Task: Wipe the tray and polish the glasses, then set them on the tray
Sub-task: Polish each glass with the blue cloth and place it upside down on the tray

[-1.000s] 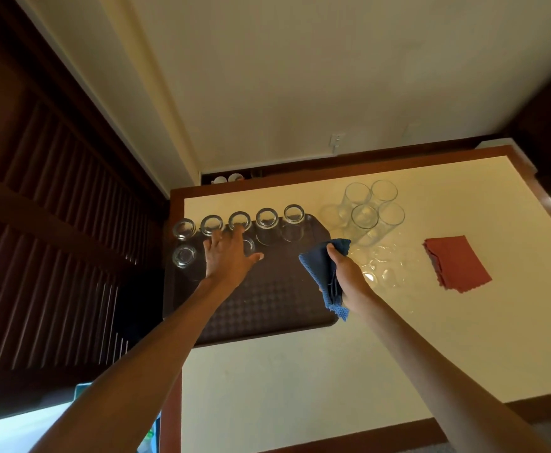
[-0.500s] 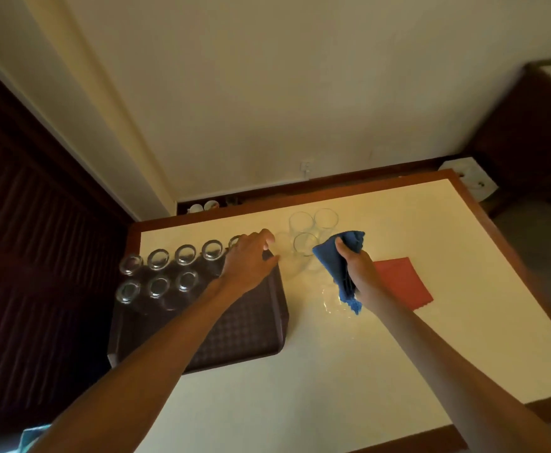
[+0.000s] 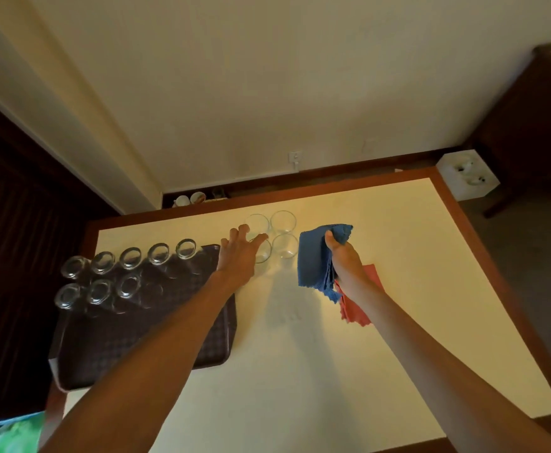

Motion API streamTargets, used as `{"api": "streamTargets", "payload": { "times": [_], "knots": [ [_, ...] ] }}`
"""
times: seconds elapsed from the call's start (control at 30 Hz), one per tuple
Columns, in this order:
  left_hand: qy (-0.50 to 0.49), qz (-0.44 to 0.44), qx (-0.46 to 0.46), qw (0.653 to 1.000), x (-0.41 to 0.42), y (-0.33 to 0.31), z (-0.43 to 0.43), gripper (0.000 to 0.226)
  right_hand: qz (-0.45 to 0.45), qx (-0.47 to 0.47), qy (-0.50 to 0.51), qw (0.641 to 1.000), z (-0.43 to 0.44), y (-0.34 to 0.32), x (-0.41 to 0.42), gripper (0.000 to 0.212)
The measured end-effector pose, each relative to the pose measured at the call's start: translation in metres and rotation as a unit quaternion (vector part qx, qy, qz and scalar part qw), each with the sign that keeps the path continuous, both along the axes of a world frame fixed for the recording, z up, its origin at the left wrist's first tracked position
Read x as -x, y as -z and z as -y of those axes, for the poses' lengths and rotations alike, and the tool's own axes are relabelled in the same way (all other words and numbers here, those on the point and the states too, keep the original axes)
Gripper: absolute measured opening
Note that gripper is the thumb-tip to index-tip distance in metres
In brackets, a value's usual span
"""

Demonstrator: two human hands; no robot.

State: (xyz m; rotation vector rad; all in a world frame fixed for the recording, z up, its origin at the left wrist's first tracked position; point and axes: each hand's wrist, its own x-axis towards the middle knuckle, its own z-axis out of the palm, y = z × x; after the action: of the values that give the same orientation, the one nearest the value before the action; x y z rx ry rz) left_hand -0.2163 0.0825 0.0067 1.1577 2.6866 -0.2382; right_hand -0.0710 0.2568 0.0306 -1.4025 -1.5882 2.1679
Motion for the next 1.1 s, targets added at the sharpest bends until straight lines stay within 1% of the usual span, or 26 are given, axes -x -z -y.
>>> {"api": "streamTargets", "payload": {
  "times": [0.07, 0.13, 0.2, 0.27, 0.33, 0.43, 0.5, 0.63, 0.7, 0.8, 0.9, 1.03, 1.1],
  "knots": [
    [0.009, -0.024, -0.008, 1.000, 0.000, 0.001, -0.001, 0.073, 0.007, -0.001, -0.013, 1.000, -0.004, 0.002, -0.001, 0.040],
    [0.027, -0.034, -0.011, 0.999, 0.000, -0.001, 0.002, 0.072, 0.010, -0.006, -0.021, 1.000, -0.007, 0.002, -0.002, 0.034],
    [0.036, -0.025, -0.023, 0.999, -0.002, -0.006, 0.008, 0.071, 0.017, -0.008, -0.027, 0.999, -0.008, 0.001, -0.002, 0.030],
    [0.020, 0.010, -0.048, 0.999, -0.004, -0.017, 0.016, 0.074, 0.021, -0.009, -0.040, 0.999, -0.005, -0.003, -0.001, 0.030],
    [-0.021, 0.079, -0.097, 0.992, -0.004, -0.035, 0.025, 0.079, 0.010, -0.006, -0.050, 0.999, 0.000, -0.006, 0.003, 0.029],
    [-0.095, 0.207, -0.191, 0.955, 0.001, -0.074, 0.041, 0.076, -0.007, -0.009, -0.066, 0.998, 0.018, -0.021, 0.011, 0.035],
    [-0.128, 0.263, -0.255, 0.922, 0.008, -0.105, 0.050, 0.073, -0.021, 0.004, -0.073, 0.997, 0.032, -0.032, 0.020, 0.032],
    [-0.144, 0.309, -0.367, 0.865, 0.012, -0.166, 0.070, 0.066, -0.056, 0.046, -0.079, 0.994, 0.065, -0.060, 0.041, 0.037],
    [-0.146, 0.328, -0.403, 0.842, 0.011, -0.187, 0.082, 0.063, -0.074, 0.062, -0.079, 0.992, 0.084, -0.077, 0.050, 0.040],
    [-0.130, 0.332, -0.414, 0.838, 0.009, -0.202, 0.096, 0.063, -0.076, 0.071, -0.079, 0.991, 0.109, -0.100, 0.060, 0.051],
    [-0.127, 0.320, -0.433, 0.833, 0.010, -0.208, 0.118, 0.063, -0.075, 0.058, -0.067, 0.993, 0.133, -0.110, 0.066, 0.053],
    [-0.114, 0.287, -0.444, 0.841, 0.010, -0.210, 0.145, 0.062, -0.079, 0.058, -0.058, 0.994, 0.161, -0.119, 0.063, 0.055],
    [-0.110, 0.264, -0.434, 0.854, 0.013, -0.212, 0.161, 0.061, -0.078, 0.056, -0.060, 0.994, 0.176, -0.124, 0.060, 0.054]
  ]
}}
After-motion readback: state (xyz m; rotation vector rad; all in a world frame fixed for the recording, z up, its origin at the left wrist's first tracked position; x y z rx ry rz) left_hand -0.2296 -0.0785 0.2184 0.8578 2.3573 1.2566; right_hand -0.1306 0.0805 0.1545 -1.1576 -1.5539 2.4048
